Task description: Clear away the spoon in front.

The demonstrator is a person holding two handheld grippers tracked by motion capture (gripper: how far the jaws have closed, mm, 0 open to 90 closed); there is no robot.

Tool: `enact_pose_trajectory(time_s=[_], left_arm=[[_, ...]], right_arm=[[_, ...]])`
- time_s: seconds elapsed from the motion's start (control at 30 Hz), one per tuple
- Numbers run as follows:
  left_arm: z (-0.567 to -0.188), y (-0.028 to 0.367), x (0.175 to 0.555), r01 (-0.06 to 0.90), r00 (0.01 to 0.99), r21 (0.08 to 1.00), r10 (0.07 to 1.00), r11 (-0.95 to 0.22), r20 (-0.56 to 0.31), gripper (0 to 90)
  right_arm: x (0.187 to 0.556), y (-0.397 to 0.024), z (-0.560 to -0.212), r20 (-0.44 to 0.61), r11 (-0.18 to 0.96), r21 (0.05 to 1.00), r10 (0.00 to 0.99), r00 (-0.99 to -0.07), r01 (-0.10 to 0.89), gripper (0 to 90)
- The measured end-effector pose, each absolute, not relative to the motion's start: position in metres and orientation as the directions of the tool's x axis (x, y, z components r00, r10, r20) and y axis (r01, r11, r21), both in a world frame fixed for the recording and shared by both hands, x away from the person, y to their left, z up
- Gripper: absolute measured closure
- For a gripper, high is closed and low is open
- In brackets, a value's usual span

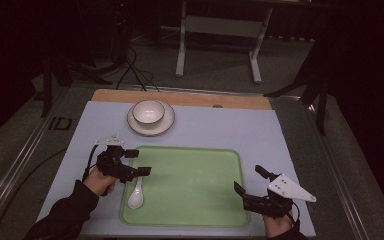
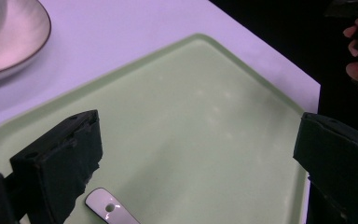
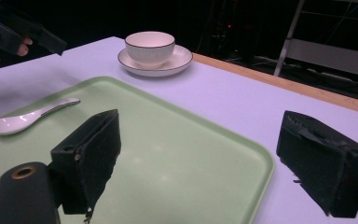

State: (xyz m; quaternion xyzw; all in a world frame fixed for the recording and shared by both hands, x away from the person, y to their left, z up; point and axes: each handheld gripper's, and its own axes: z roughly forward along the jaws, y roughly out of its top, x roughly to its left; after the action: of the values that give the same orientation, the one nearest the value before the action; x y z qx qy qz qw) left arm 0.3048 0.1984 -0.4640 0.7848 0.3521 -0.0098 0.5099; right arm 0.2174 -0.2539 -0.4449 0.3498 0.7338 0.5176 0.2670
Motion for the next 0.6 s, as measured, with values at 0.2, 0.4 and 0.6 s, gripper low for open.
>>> enact_pose_trajectory(time_s=[0.2,0.4,0.6], left_arm=[[-0.457,0.204,0.287,0.524,0.759,0.83,0.547,-0.191,-0.353,1.4],[-0.454,0.208,0.27,0.497,0.767,0.846,0.552,-0.191,-0.327,1.4],[-0.457,0.206,0.257,0.485,0.772,0.848,0.562,-0.215,-0.299,1.4]], right_arm=[[0.218,-0.254,-0.445,-0.028,0.219,0.946,0.789,-0.614,0.239,13.4],[0.218,-0.254,-0.445,-0.026,0.219,0.945,0.79,-0.612,0.242,13.4],[0.218,-0.254,-0.445,-0.029,0.221,0.945,0.791,-0.611,0.241,13.4]])
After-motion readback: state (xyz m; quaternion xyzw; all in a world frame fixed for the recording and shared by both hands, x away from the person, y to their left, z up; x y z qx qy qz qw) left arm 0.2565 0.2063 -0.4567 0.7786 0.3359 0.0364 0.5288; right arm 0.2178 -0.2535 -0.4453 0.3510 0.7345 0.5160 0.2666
